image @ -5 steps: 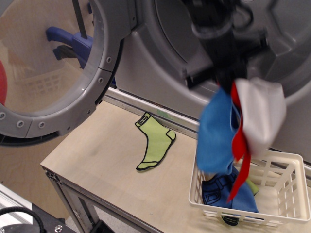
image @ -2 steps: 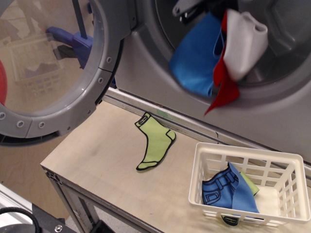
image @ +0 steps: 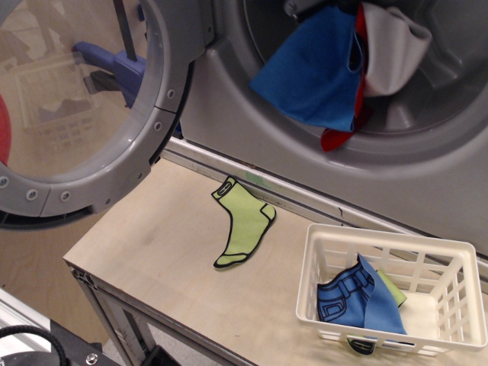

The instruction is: Put clothes in laundry machine

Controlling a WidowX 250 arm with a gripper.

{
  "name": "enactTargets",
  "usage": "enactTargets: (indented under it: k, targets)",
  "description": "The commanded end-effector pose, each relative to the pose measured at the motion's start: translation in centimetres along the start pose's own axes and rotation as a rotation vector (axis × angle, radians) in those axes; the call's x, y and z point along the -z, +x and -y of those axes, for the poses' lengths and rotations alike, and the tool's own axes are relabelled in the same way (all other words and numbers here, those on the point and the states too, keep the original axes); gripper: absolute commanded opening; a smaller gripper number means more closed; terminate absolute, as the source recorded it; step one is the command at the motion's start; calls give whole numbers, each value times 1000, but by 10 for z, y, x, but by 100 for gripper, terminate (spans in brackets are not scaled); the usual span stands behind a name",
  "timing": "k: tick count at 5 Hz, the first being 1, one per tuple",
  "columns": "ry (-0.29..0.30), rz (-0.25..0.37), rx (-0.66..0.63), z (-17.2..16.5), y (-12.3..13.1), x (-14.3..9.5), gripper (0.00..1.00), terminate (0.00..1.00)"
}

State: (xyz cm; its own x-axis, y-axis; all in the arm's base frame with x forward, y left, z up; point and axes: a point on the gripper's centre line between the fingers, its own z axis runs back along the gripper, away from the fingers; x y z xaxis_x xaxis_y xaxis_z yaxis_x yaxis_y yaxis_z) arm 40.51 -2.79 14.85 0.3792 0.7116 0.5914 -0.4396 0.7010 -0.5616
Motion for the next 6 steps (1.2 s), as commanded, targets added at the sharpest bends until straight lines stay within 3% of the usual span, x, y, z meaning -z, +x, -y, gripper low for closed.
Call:
enactTargets:
  k: [1, 2, 4, 6]
  targets:
    - [-7, 121, 81, 12, 15, 26, 0, 0]
    - [32, 107, 60, 11, 17, 35, 100, 0]
    - [6, -150, -51, 0, 2, -7, 100, 0]
    - [43, -326, -50, -23, -25, -51, 100, 0]
